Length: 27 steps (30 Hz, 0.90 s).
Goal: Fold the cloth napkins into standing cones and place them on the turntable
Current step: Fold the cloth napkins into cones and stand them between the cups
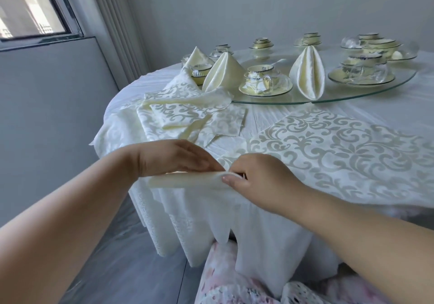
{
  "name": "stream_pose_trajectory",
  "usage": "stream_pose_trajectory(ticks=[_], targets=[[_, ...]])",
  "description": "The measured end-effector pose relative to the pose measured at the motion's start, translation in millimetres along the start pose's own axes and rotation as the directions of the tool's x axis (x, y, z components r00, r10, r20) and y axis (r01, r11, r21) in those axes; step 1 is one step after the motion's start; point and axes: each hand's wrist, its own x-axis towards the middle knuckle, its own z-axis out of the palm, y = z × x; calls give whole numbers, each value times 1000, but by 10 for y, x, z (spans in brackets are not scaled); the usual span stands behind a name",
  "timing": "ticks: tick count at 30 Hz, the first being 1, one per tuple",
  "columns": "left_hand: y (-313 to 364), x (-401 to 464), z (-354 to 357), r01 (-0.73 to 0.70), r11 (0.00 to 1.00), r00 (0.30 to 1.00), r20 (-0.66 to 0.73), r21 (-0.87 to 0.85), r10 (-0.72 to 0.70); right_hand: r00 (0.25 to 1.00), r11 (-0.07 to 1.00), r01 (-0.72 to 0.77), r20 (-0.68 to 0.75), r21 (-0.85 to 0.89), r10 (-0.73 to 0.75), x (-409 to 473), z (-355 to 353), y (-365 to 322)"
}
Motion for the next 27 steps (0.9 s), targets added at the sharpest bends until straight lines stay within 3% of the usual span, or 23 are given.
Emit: stream_pose_trajectory(ticks=[2, 5, 9, 11, 13, 16, 20, 22, 27], targets=[[-77, -20, -135, -3, 985, 998, 61, -171, 14, 986, 978, -154, 82, 141, 143, 71, -65, 48], [-194, -82, -264, -58, 980, 994, 81, -189, 74, 964, 911, -259, 137, 320, 226, 128, -88, 129], [-331, -88, -288, -137, 959, 968, -238, -249, 77, 955, 882, -295, 133, 366, 264, 59, -148, 112], [-347, -88, -264, -236, 926, 924, -365, -295, 119, 969, 932, -244, 94, 267, 227, -82, -242, 39], [-292, -84, -230, -308, 897, 895, -416, -318, 160, 983, 982, -182, 35, 55, 180, -282, -317, 8], [-118, -51, -184, -381, 882, 851, -479, -278, 216, 990, 961, -129, -91, -246, 110, -577, -286, 46], [183, -32, -211, -430, 878, 794, -551, -211, 256, 985, 972, -112, -150, -208, 81, -826, -248, 171], [308, -28, -243, -418, 894, 784, -561, -161, 265, 986, 985, -101, -147, -136, 81, -912, -297, 210], [610, 170, -233, -383, 911, 771, -596, -154, 224, 970, 979, -140, -218, -145, 107, -1051, -369, 336]])
